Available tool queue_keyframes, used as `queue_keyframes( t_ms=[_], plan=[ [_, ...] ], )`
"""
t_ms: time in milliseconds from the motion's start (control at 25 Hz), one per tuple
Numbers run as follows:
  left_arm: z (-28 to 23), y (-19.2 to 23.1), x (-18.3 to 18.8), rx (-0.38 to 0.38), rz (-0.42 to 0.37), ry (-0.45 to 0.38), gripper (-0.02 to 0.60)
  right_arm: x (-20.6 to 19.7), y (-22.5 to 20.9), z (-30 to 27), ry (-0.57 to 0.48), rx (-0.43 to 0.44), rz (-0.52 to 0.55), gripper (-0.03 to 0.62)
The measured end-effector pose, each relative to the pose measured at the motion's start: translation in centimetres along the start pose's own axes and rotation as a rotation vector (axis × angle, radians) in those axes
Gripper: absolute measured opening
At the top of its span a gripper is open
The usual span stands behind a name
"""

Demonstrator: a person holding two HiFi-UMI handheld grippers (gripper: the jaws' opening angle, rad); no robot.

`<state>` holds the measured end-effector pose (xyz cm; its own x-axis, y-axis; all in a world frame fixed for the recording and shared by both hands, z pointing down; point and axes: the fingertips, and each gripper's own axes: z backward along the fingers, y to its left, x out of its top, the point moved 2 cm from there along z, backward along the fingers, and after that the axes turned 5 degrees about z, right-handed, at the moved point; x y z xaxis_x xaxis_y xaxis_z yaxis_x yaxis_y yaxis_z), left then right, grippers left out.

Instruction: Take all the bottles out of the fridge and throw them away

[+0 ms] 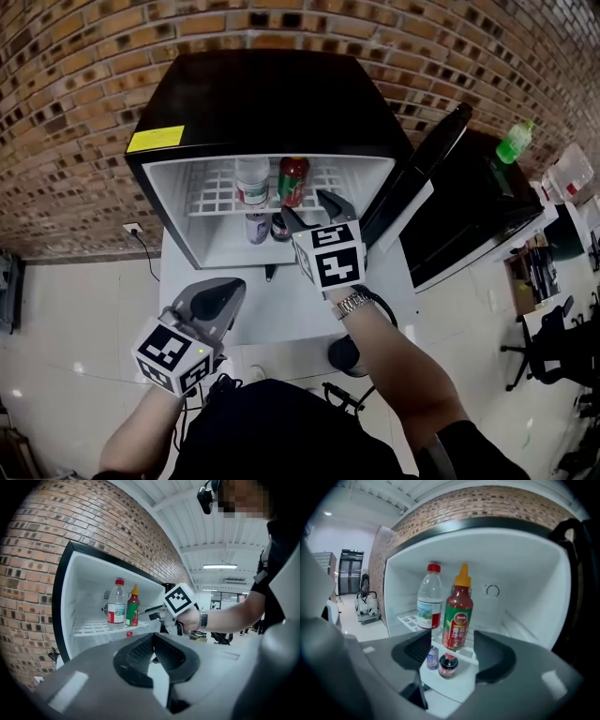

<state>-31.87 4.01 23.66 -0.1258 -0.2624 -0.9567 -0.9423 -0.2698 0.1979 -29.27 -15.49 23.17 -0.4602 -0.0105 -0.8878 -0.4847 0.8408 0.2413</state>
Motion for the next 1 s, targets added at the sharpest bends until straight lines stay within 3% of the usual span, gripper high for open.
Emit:
queue_keyframes(
  t_ms=[480, 1000],
  plan=[
    [0.9, 4.4, -0.6, 0.033, 0.031, 0.018, 0.003, 0.6, -1.0, -5.9, 0.021, 0.019, -0.002, 0.279],
    [1.4, 4.3, -1.5, 0.043, 0.044, 0.035, 0.003, 0.4, -0.7, -4.5, -0.044, 0.015, -0.026, 0.267]
  ],
)
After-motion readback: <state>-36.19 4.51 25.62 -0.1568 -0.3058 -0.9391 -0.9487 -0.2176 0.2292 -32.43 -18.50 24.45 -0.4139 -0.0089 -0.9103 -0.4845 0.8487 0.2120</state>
